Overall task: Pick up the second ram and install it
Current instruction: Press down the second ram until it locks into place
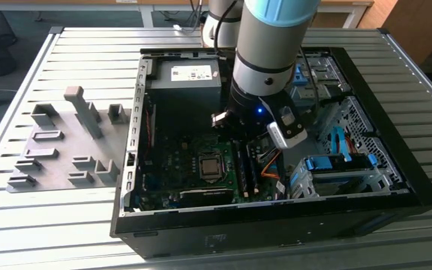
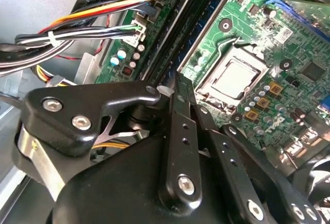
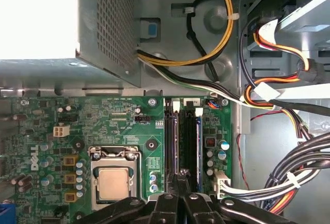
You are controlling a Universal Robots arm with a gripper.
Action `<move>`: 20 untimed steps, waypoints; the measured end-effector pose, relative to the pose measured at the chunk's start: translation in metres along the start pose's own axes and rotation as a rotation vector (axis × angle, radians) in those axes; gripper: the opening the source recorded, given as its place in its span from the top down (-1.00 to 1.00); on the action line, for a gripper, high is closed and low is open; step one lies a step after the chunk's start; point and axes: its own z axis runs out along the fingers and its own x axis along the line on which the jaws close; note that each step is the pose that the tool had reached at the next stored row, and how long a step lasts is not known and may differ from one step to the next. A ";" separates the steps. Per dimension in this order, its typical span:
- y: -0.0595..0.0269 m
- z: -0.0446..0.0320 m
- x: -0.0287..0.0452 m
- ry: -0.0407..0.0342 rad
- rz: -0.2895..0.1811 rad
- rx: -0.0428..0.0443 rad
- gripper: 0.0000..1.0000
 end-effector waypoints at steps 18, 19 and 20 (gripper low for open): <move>-0.0002 0.0198 -0.0008 0.0005 0.000 0.0016 0.79; -0.0001 0.0187 -0.0008 0.0007 0.000 0.0014 0.79; 0.0002 0.0168 -0.0008 -0.0001 0.000 -0.0015 0.79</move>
